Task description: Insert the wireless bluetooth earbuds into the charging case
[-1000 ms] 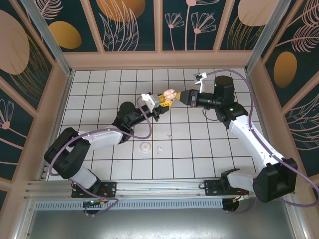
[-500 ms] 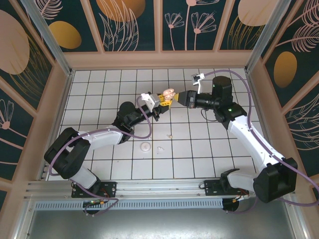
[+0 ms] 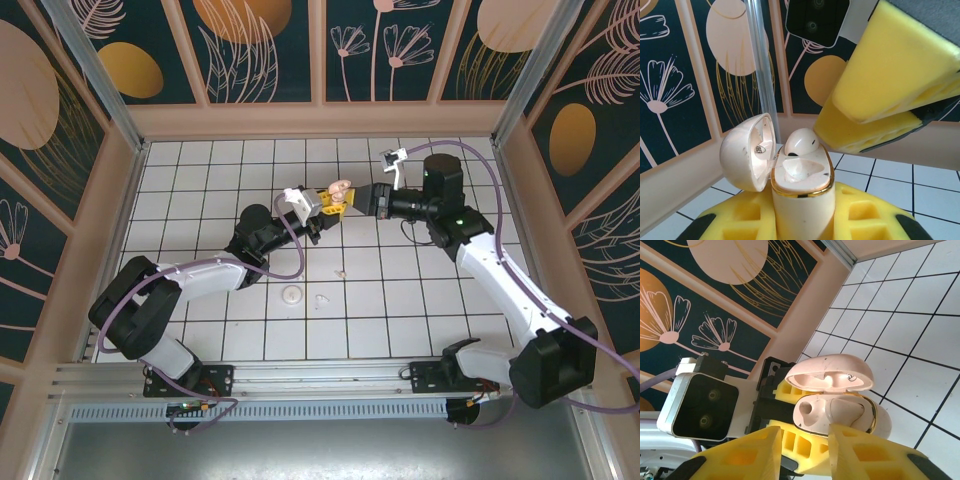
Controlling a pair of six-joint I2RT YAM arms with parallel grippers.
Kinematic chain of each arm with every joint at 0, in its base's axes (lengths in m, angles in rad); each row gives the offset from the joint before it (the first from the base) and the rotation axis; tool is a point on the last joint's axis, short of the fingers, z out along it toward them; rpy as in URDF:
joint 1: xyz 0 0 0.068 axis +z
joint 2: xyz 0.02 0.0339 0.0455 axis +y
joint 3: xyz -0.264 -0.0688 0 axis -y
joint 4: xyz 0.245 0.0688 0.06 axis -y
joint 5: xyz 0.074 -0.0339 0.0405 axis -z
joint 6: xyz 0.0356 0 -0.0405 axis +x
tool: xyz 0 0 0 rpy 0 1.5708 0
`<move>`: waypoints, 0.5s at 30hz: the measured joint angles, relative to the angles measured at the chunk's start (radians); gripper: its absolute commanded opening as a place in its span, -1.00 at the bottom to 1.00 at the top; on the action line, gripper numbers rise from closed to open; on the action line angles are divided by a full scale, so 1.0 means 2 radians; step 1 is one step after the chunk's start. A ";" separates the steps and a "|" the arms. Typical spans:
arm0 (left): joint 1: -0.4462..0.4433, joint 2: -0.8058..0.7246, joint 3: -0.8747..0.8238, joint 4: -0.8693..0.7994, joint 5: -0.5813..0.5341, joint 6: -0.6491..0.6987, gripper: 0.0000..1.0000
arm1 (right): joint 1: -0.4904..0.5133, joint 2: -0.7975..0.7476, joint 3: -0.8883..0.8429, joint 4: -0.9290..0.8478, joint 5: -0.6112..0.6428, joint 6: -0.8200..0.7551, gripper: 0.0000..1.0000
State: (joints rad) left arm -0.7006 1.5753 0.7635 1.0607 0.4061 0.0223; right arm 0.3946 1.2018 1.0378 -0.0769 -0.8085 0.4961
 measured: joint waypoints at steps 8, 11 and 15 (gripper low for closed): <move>0.015 0.000 0.000 -0.002 -0.023 -0.054 -0.73 | 0.001 -0.039 0.000 -0.058 0.043 0.000 -0.30; 0.037 0.000 -0.006 -0.001 -0.024 -0.084 -0.73 | 0.010 -0.041 0.003 -0.103 0.082 0.000 -0.30; 0.070 0.000 -0.034 0.000 -0.023 -0.118 -0.72 | 0.046 -0.033 0.013 -0.164 0.143 0.017 -0.31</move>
State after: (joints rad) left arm -0.5606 1.5753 0.6952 1.0615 0.3607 -0.2138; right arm 0.4858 1.1355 1.0634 -0.4053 -0.5232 0.5304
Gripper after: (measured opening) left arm 0.188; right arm 0.349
